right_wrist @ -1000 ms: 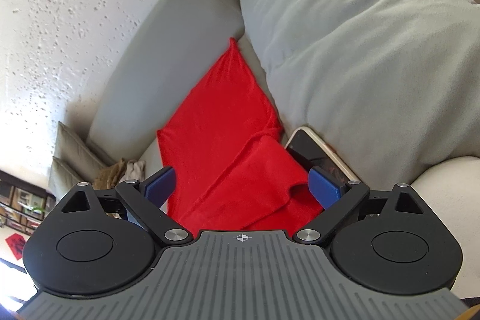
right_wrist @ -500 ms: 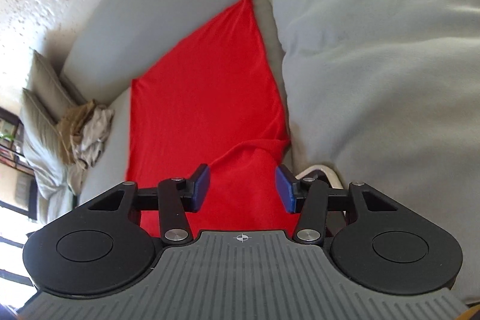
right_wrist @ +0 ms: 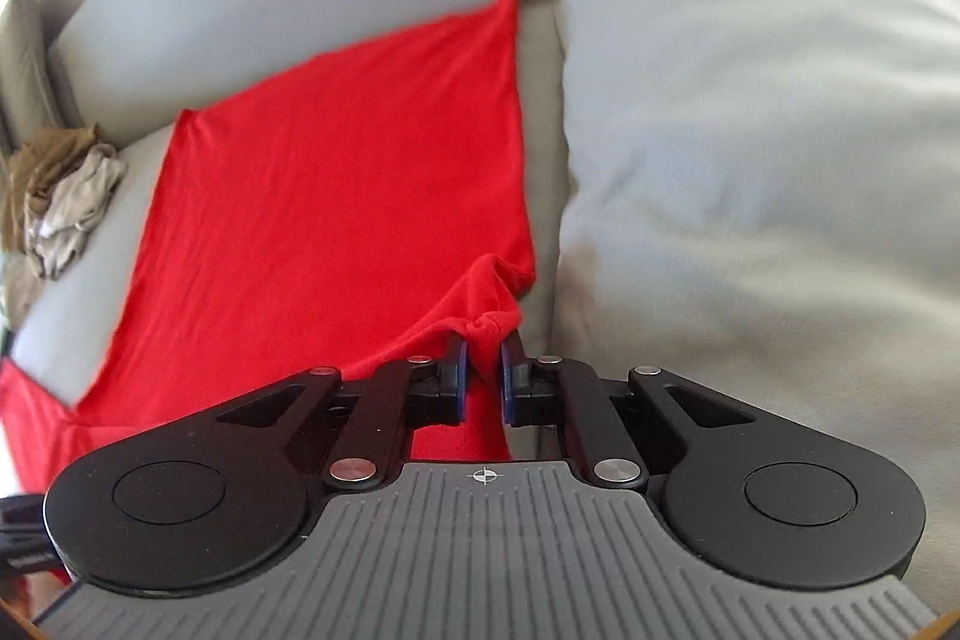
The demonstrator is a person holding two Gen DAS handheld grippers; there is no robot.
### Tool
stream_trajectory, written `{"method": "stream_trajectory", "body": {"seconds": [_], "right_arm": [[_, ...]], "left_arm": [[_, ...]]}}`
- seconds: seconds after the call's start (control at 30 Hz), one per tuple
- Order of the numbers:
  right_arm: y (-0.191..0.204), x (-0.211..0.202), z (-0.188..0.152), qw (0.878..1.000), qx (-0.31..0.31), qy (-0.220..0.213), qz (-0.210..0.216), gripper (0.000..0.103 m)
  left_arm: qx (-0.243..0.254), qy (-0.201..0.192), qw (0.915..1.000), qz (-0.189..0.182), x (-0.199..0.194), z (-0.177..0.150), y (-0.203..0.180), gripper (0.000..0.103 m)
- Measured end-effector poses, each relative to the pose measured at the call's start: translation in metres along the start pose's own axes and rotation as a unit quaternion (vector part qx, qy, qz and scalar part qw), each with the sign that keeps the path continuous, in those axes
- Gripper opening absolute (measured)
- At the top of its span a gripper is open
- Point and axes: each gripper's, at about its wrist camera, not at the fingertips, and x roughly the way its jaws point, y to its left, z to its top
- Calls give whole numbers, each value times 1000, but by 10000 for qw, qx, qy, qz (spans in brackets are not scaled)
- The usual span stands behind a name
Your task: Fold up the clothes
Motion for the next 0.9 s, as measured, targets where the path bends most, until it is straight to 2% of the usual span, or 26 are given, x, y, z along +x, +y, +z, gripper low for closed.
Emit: {"method": "stream_trajectory", "body": {"seconds": [0.03, 0.07, 0.13, 0.23, 0.33, 0.47, 0.57, 0.8, 0.9], "right_arm": [[3, -5, -1, 9994, -118, -94, -325, 34], [-2, -13, -1, 9986, -89, -175, -492, 39], [-14, -30, 2, 9971, 64, -326, -685, 39], [-44, -52, 5, 9973, 710, -110, 128, 39], [-61, -68, -6, 9931, 893, 233, 718, 40], [-65, -75, -30, 9915, 815, 523, 866, 43], [-66, -72, -42, 9901, 765, 667, 968, 44], [-69, -58, -54, 9870, 796, 813, 1138, 44], [-68, -57, -56, 9866, 729, 813, 1211, 44]], "left_arm": [[-2, 2, 10000, 5, 0, 0, -1, 39], [-3, 5, 10000, 10, 0, 0, -1, 39], [6, -5, 10000, 20, 0, 0, -2, 39], [-10, -17, 10000, 25, 1, 0, -3, 39], [6, -29, 10000, 61, 0, 0, -4, 40], [181, 91, 9986, -493, -8, -17, -37, 39], [312, 181, 9952, -909, -14, -30, -63, 49], [614, 390, 9796, -1871, -27, -60, -121, 50], [1117, 249, 9790, -1688, -22, -64, -142, 49]]}}
